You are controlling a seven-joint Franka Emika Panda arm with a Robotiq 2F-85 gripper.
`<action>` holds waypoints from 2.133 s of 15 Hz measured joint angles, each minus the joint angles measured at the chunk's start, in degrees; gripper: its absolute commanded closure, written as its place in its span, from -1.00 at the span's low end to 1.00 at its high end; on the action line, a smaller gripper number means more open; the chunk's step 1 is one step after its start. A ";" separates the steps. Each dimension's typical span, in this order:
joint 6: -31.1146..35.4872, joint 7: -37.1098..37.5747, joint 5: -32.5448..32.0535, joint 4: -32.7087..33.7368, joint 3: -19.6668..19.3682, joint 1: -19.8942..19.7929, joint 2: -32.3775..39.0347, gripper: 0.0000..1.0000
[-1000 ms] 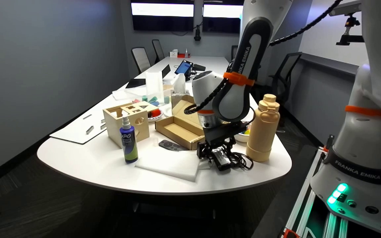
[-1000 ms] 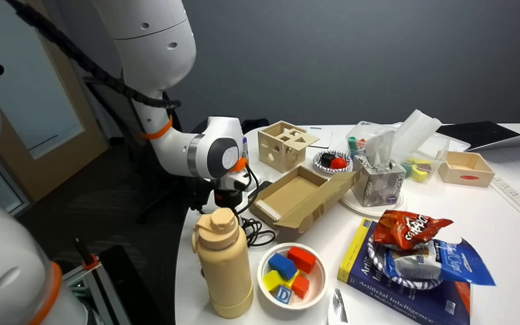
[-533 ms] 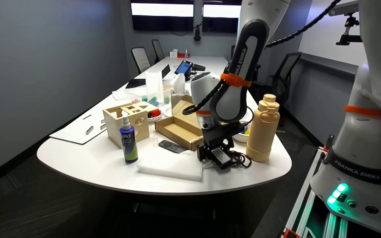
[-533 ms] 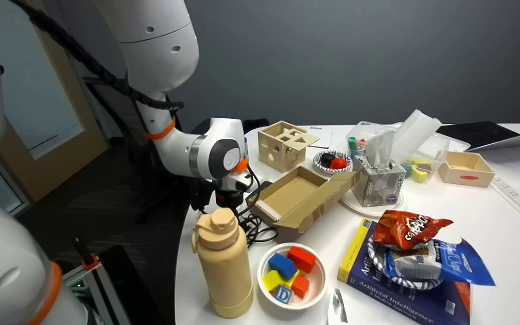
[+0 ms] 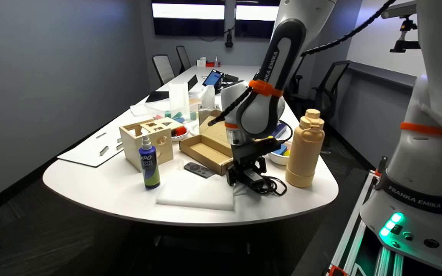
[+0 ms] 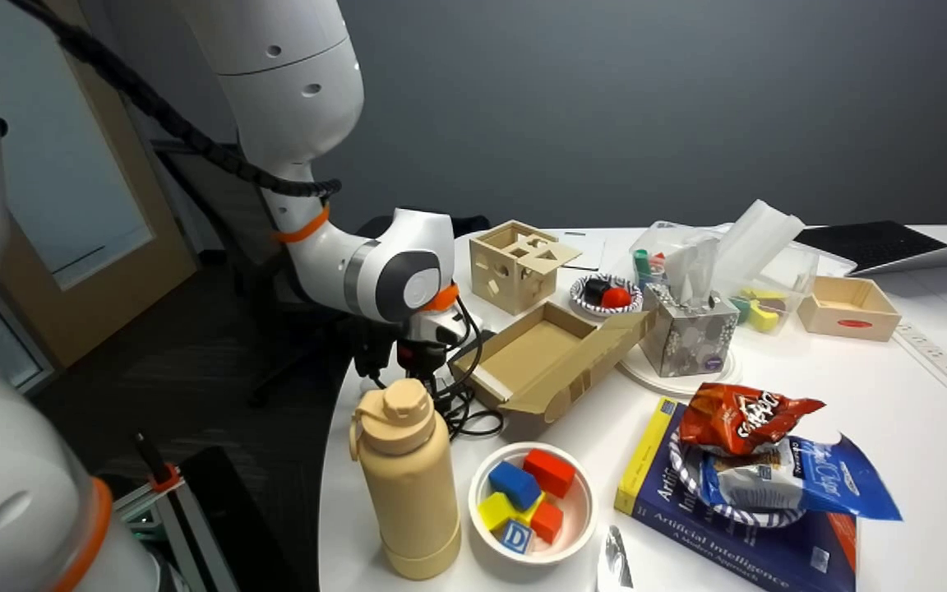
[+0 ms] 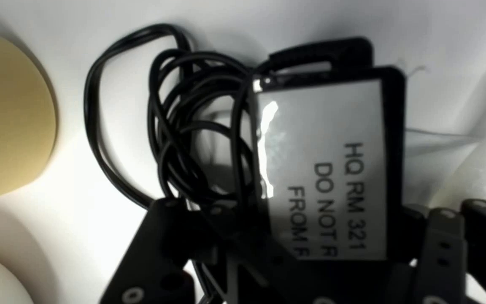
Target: Put the black cable in the cardboard box
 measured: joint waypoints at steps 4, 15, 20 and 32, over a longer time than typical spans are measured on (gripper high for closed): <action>-3.68 -1.79 0.77 0.00 0.32 -0.01 -4.18 0.85; -26.72 -1.78 -0.90 5.51 4.94 -0.01 -18.30 0.85; -34.35 -1.53 -5.82 13.06 6.08 -0.36 -20.58 0.85; -36.57 -0.95 -16.55 29.88 7.07 -1.65 -15.88 0.85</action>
